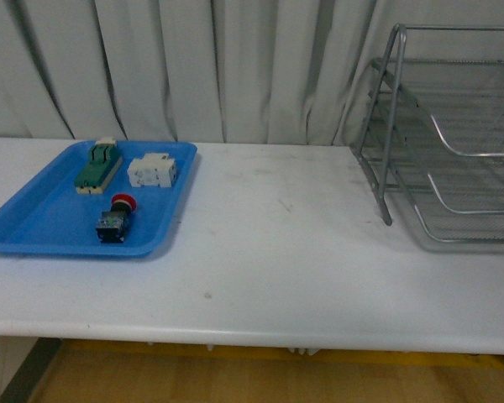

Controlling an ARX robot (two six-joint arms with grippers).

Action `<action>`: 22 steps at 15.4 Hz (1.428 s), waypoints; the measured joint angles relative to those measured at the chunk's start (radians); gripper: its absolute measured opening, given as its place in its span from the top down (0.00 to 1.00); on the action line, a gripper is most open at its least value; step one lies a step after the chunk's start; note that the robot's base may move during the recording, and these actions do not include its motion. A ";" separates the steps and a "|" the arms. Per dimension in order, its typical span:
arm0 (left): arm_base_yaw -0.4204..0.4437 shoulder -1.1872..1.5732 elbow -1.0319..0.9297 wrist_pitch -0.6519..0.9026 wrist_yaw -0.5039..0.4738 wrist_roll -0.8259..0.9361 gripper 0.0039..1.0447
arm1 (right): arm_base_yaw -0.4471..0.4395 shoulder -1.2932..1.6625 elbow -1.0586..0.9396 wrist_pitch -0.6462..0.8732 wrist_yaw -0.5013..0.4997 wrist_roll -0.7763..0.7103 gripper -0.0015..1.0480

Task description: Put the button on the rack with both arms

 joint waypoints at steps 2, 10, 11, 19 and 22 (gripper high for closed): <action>0.000 0.000 0.000 0.000 0.000 0.000 0.06 | -0.021 0.006 -0.034 0.014 -0.043 -0.003 0.97; 0.000 0.000 0.000 0.000 0.000 0.000 0.06 | -0.109 -0.066 -0.234 0.027 -0.209 -0.085 0.97; 0.000 0.000 0.000 0.000 0.000 0.000 0.06 | -0.123 -0.077 -0.262 0.027 -0.232 -0.092 0.97; 0.000 0.000 0.000 0.000 0.000 0.000 0.06 | -0.167 -0.135 -0.393 0.004 -0.302 -0.216 0.67; 0.000 0.000 0.000 0.000 0.000 0.000 0.06 | -0.180 -0.162 -0.427 -0.014 -0.322 -0.220 0.33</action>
